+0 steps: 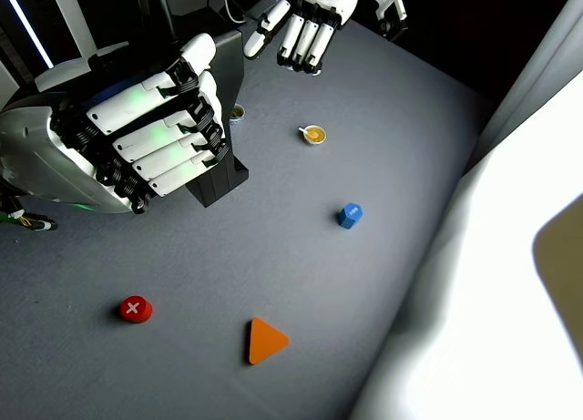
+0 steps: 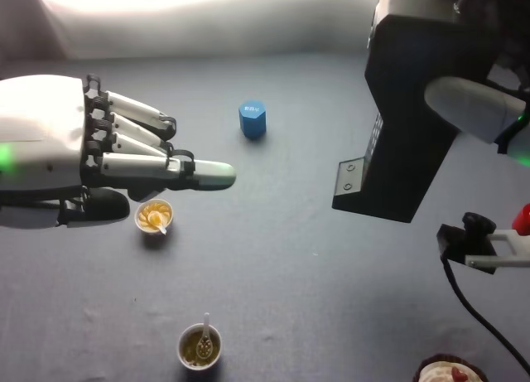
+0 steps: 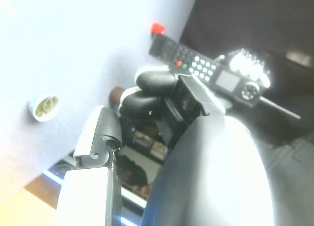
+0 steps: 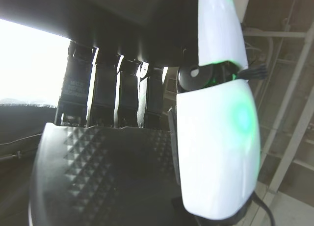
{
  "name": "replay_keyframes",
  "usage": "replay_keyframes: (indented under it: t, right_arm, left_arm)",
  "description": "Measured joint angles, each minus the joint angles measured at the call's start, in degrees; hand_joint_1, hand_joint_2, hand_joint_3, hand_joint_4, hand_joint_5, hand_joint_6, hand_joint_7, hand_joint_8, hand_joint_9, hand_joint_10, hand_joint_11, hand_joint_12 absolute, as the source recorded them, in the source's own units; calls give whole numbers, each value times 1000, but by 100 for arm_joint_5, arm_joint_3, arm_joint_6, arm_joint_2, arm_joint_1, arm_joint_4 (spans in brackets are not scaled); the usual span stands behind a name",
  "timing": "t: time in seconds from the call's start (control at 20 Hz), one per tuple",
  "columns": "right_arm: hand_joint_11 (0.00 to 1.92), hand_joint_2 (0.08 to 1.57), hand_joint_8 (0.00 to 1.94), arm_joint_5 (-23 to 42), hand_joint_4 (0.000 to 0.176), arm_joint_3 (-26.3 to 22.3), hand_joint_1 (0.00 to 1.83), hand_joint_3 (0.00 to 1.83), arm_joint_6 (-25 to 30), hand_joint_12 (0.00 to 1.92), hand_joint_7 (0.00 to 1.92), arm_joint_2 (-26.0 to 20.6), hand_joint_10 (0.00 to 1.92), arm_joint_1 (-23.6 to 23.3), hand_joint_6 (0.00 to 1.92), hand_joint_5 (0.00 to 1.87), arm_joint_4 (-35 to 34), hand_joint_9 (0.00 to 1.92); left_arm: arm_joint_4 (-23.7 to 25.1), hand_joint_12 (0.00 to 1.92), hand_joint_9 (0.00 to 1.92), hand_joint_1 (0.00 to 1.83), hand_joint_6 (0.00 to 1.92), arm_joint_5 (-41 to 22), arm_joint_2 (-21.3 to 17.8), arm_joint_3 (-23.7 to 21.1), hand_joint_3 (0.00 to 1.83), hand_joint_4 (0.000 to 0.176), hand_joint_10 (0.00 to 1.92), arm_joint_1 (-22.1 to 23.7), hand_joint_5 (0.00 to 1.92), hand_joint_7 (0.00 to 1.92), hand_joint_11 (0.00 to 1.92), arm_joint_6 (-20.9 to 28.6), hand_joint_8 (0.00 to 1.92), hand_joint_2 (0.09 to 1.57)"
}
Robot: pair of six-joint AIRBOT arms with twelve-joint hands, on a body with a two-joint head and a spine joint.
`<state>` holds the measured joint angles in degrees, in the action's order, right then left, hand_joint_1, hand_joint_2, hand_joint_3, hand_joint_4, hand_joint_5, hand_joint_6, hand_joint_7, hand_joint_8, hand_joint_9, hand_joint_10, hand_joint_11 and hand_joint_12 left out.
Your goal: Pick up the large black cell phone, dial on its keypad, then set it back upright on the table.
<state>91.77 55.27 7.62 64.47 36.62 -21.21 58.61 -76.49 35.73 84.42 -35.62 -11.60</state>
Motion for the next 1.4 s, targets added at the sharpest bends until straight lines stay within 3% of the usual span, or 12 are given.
replay_keyframes:
  t: [0.15, 0.2, 0.3, 0.4, 0.45, 0.6, 0.8, 1.0, 1.05, 1.1, 1.25, 1.4]
  right_arm:
    - [704, 1231, 1331, -35, 0, -72, 1467, 0, 0, 1679, 555, -7, 1473, -46, 1216, 737, 37, 649]
    - [824, 1158, 1166, -37, 0, -90, 1481, 0, 0, 1563, 720, -7, 1310, -68, 984, 910, 44, 792]
    - [744, 1191, 1217, -31, 0, -90, 1476, 0, -2, 1642, 676, -11, 1332, -76, 1139, 775, 28, 758]
    - [858, 1124, 1080, -33, 0, -101, 1488, 0, -2, 1523, 810, -11, 1187, -76, 879, 955, 2, 894]
    - [727, 1201, 1255, -35, 0, -114, 1474, 3, -2, 1649, 628, -11, 1392, -76, 1117, 793, 9, 722]
    - [710, 1210, 1282, -33, 0, -170, 1474, 1, -9, 1662, 625, -11, 1391, -76, 1191, 755, 17, 702]
    - [845, 1146, 1171, -33, 0, -229, 1485, 0, -20, 1534, 725, -11, 1242, -76, 1000, 909, -4, 844]
    - [853, 1156, 1224, -33, 0, -229, 1393, 0, -20, 1495, 821, -11, 1464, -76, 807, 940, 0, 854]
    - [784, 1180, 1277, -33, 0, -234, 1366, 4, -20, 1424, 793, -11, 1510, -76, 927, 871, 0, 798]
    - [774, 1169, 1237, -33, 0, -245, 1457, 5, -22, 1639, 765, -13, 1404, -76, 912, 878, 2, 773]
    - [654, 1228, 1322, -31, 0, -271, 1469, 0, -20, 1746, 615, -17, 1424, -76, 1226, 734, -4, 659]
    - [759, 1129, 987, -33, 0, -269, 1487, 0, -22, 1665, 895, -22, 1217, -76, 908, 938, -2, 887]
  left_arm:
    - [-103, 1921, 796, 1313, 0, 46, 120, 79, 514, 59, 1921, -83, 0, 668, 600, -2, 1671, 1040]
    - [-120, 1921, 813, 1316, 2, 66, 131, 79, 526, 73, 1921, -83, 18, 685, 556, 0, 1651, 1025]
    - [-168, 1921, 821, 1313, 1, 59, 133, 79, 552, 75, 1921, -105, 23, 680, 519, -2, 1668, 1018]
    - [-275, 1921, 831, 1310, 0, 70, 223, 87, 562, 59, 1921, -223, 1, 661, 554, -20, 1702, 1028]
    - [-267, 1921, 841, 1313, 0, 61, 313, 125, 553, 58, 1921, -267, 1, 677, 551, -22, 1672, 1021]
    - [-411, 1921, 704, 1306, 0, 101, 487, 256, 511, 71, 1921, -328, 1, 661, 412, -15, 1676, 1045]
    - [-693, 1921, 743, 1302, 1, 109, 592, 415, 508, 79, 1921, -337, 4, 637, 401, -22, 1718, 1065]
    - [-1023, 1921, 684, 1279, 0, 118, 645, 485, 197, 81, 1921, -348, 0, 583, 365, -22, 1716, 1238]
    - [-1176, 1921, 720, 1285, 3, 111, 645, 485, 193, 73, 1921, -339, 11, 592, 310, -20, 1709, 1234]
    - [-1268, 1921, 718, 1282, 2, 114, 645, 485, 199, 82, 1921, -321, 10, 586, 241, -17, 1718, 1235]
    - [-1279, 1921, 618, 1266, 0, 142, 643, 426, 46, 101, 1921, -323, 31, 546, 176, -20, 1723, 1323]
    - [-1305, 1921, 660, 1288, 3, 136, 638, 249, 10, 96, 1921, -323, 51, 608, 383, -15, 1644, 1301]
